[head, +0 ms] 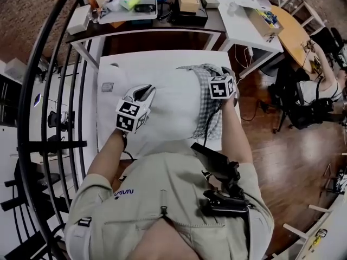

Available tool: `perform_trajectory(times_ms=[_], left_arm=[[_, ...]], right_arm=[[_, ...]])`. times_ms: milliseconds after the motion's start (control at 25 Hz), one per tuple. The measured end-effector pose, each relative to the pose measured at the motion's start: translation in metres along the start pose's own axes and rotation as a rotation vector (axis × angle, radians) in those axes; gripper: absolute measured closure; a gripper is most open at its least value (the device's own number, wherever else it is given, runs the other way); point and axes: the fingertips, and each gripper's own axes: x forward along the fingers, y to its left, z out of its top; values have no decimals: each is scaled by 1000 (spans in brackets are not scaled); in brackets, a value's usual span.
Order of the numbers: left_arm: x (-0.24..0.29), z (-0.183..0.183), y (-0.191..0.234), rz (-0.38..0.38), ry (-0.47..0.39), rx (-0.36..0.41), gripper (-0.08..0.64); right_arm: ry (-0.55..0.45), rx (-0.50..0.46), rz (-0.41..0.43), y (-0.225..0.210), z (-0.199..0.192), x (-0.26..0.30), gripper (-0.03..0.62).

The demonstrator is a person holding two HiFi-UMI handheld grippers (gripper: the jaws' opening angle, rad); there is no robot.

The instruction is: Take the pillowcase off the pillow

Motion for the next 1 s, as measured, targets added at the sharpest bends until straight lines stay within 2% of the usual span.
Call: perform_trajectory(times_ms=[80,200,280,360,440,560,680,840,1000], left_arm=[[13,7,8,33,-16,42,448],[20,14,11,59,-31,59,354],[14,22,1,54,-38,114,310],[-2,31,-26,10,-56,184,294],[-21,31,-68,-79,-69,228,293],[-33,0,-128,-220,-16,281,281],[-27,-46,-162,-293,83,305,270],[-10,-83,-168,-301,180,351,262],[9,-108,-160,-258,251,430,266]], right_arm=[[-27,66,17,4,-2,-19,437],[-84,195,27,15,-20,-60,437],[-100,263,47,27,-39,-89,437],[-104,314,58,38,-60,-122,437],[-93,352,59,49,-85,-154,437],[-31,395,79,77,-130,-182,437],[49,428,130,113,-164,-191,437],[104,448,198,150,-184,-188,422],[123,447,235,171,-186,-170,403]])
